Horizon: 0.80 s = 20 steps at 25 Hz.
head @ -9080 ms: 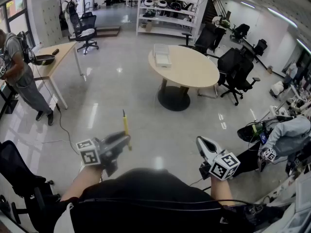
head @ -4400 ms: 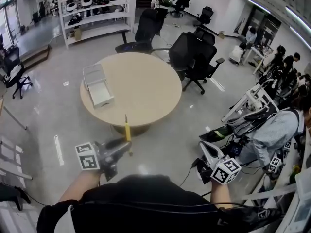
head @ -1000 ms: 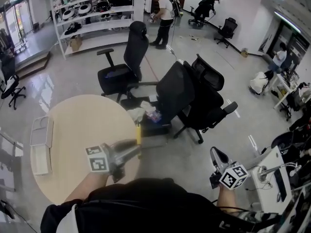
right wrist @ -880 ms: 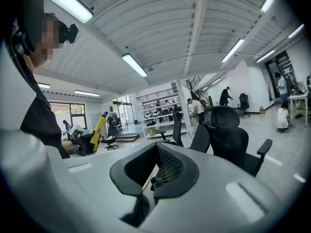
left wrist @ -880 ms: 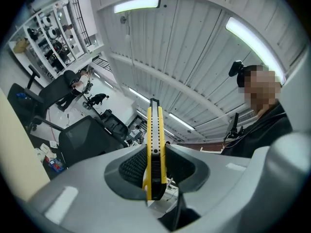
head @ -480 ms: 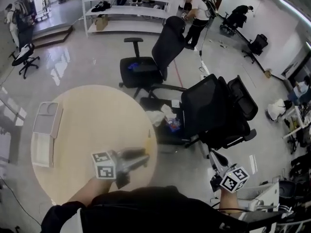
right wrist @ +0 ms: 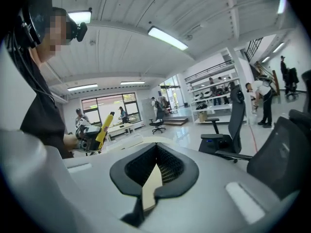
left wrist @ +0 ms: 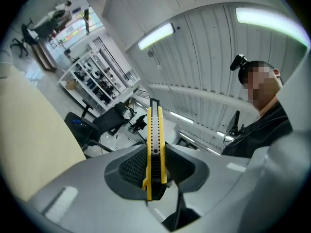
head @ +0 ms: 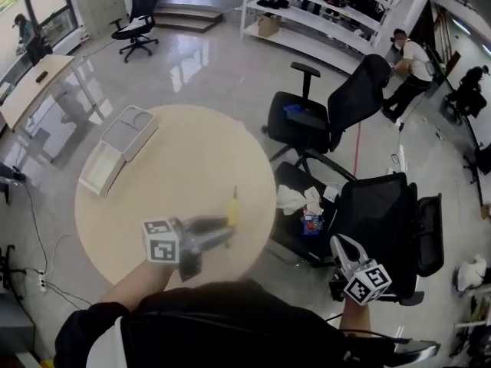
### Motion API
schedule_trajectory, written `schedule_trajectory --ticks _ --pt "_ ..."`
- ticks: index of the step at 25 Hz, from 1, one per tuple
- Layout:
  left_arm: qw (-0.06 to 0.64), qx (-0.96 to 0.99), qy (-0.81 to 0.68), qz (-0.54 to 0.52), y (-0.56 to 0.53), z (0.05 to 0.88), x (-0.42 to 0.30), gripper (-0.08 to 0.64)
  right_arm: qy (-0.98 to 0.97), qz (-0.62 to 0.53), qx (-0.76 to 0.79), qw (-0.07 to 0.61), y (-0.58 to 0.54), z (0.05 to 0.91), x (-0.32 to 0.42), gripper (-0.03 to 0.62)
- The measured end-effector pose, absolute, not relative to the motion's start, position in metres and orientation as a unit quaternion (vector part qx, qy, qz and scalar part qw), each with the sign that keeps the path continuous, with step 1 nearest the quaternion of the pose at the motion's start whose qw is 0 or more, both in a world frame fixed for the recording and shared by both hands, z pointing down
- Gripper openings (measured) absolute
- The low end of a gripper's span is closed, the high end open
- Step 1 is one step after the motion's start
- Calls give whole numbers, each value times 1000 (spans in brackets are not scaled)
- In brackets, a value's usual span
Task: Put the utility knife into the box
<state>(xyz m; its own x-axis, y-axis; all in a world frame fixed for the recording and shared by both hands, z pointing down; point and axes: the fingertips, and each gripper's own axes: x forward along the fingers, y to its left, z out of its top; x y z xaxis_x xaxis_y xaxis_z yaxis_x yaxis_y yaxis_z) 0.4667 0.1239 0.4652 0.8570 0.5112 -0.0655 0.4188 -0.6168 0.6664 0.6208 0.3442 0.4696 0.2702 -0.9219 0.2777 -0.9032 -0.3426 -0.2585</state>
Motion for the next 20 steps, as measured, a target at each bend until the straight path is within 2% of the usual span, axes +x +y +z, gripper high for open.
schedule_trajectory --ticks 4,11,20 --pt "357 919 164 36 128 442 467 110 639 -173 -749 23 331 461 659 14" --pt "340 939 57 4 125 427 450 110 707 -150 -690 39 307 452 684 14" --pt "290 949 -120 -35 27 406 347 110 801 -124 -585 18 179 434 642 14"
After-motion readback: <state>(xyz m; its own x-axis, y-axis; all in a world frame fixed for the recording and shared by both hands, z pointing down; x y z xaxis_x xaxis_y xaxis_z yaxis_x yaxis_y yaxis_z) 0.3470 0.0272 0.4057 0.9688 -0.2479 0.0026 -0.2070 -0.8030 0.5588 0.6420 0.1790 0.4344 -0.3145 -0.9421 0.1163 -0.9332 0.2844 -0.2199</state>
